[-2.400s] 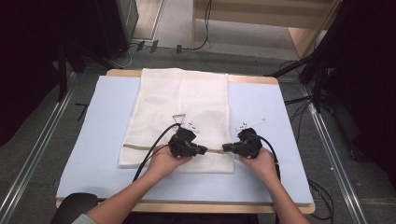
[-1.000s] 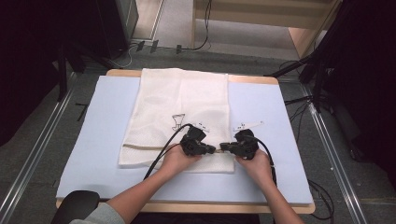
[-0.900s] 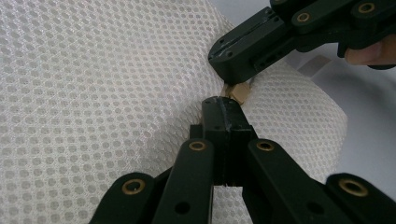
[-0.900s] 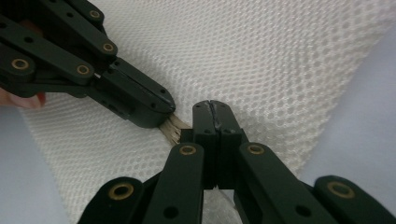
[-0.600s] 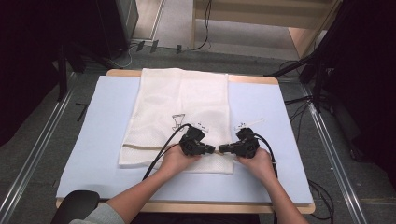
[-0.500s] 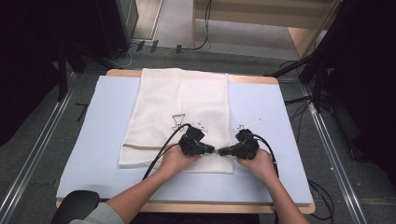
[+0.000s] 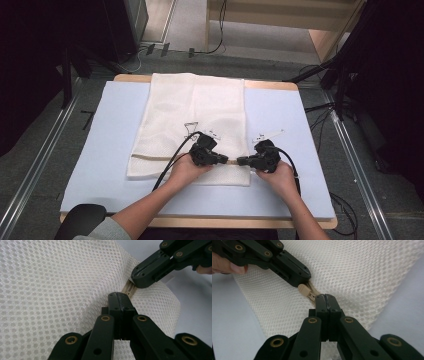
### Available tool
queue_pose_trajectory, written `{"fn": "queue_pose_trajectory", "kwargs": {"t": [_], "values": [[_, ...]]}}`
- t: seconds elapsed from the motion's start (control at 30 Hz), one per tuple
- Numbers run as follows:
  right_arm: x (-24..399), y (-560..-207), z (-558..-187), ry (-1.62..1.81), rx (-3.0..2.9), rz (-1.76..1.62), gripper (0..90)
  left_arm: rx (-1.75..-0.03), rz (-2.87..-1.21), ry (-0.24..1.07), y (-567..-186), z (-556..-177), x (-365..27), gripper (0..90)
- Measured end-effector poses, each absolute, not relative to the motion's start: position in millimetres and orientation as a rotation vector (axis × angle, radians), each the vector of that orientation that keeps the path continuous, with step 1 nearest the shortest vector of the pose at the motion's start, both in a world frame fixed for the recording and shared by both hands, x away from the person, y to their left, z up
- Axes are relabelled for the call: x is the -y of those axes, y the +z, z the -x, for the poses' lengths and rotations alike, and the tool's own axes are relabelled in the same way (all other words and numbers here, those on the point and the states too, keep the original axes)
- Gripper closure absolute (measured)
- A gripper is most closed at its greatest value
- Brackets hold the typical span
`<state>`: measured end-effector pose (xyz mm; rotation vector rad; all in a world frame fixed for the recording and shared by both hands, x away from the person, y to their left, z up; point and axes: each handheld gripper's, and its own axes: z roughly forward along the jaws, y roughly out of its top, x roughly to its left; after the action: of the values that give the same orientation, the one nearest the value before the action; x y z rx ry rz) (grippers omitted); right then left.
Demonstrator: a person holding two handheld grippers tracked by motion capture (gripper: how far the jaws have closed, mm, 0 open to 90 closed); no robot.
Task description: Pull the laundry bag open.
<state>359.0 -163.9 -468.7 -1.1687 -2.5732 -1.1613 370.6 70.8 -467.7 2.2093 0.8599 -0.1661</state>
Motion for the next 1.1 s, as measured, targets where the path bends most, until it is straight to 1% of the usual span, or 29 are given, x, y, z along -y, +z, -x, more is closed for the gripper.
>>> {"fn": "queue_pose_trajectory", "kwargs": {"t": [0.23, 0.4, 0.5, 0.63, 0.87, 1.03, 1.1], "values": [[172, -469, -358, -1.152, 2.630, 1.213, 90.0, -0.854, -2.205, -0.188, -466, -370, -70, 83.8], [171, -469, -357, -1.139, 2.642, 1.214, 90.0, -0.853, -2.200, -0.208, -465, -369, -68, 76.5], [171, -469, -357, -1.144, 2.638, 1.210, 90.0, -0.858, -2.189, -0.220, -463, -369, -68, 69.6], [171, -469, -357, -1.143, 2.637, 1.212, 90.0, -0.856, -2.194, -0.223, -462, -368, -68, 66.0], [171, -469, -356, -1.142, 2.656, 1.207, 90.0, -0.837, -2.210, -0.222, -459, -367, -69, 62.0], [170, -469, -356, -1.142, 2.663, 1.202, 90.0, -0.840, -2.220, -0.210, -464, -367, -63, 65.0], [169, -469, -355, -1.137, 2.674, 1.202, 90.0, -0.835, -2.220, -0.197, -465, -367, -61, 67.6]]}}
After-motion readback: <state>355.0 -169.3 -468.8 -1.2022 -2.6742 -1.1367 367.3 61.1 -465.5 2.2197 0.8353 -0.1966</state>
